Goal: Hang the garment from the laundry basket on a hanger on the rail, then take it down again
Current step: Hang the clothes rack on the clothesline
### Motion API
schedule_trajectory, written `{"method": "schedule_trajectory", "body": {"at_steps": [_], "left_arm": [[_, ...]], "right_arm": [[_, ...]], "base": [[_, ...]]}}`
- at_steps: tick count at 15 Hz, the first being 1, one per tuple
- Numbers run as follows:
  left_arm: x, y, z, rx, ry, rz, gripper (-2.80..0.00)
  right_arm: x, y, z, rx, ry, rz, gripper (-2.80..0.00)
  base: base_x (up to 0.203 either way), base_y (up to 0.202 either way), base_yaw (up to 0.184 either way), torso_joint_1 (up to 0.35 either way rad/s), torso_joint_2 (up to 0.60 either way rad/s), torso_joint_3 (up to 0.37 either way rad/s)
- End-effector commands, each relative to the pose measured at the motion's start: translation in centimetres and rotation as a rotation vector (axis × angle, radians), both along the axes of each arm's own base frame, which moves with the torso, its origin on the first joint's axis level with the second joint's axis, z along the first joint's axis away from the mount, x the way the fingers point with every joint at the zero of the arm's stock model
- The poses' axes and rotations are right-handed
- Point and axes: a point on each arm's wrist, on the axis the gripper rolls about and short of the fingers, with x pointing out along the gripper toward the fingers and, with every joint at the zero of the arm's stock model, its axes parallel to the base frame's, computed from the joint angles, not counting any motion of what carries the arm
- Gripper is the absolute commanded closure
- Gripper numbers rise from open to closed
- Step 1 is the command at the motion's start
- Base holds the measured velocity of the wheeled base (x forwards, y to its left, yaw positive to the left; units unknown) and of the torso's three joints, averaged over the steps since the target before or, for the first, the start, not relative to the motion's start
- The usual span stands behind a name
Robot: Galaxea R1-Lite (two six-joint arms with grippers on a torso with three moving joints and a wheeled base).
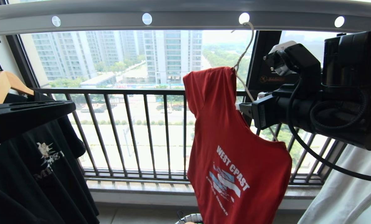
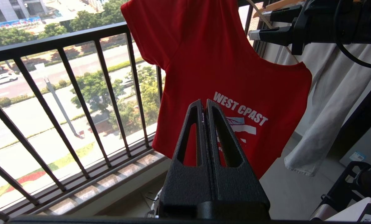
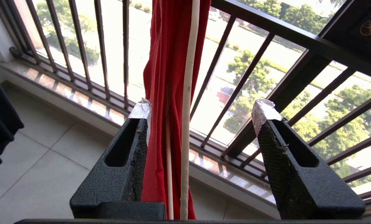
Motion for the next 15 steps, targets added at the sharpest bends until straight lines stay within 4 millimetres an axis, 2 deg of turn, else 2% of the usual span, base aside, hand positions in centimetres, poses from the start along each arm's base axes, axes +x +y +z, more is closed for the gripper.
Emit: {"method": "schedule_trajectory", "body": {"at_steps": [1, 4, 9, 10, 15], "left_arm": [[0.3, -0.2, -0.1, 0.006, 0.011, -0.005, 0.0], [0.5, -0.3, -0.3, 0.01, 0.02, -0.008, 0.0], [0.5, -0.7, -0.6, 0.017, 0.034, -0.042, 0.0], [0.6, -1.0, -0.8, 0.023, 0.046, -0.056, 0.0], [1.6, -1.9, -1.7, 0.048, 0.091, -0.075, 0.0]], "right_arm": [[-2.4, -1.6, 0.5, 0.023, -0.022, 0.003, -2.8], [-4.2, -2.8, 0.0, 0.042, -0.014, 0.003, -2.8], [-6.9, -4.8, 0.4, 0.077, -0.044, 0.002, -2.8], [-7.4, -5.2, 0.2, 0.08, -0.046, 0.0, 0.0], [-7.8, -5.5, 0.2, 0.085, -0.052, 0.002, 0.0]], "base": [[0.0, 0.0, 0.0, 0.0, 0.0, 0.0], [0.0, 0.0, 0.0, 0.0, 0.0, 0.0], [0.0, 0.0, 0.0, 0.0, 0.0, 0.0], [0.0, 0.0, 0.0, 0.0, 0.0, 0.0], [0.0, 0.0, 0.0, 0.0, 0.0, 0.0]]}}
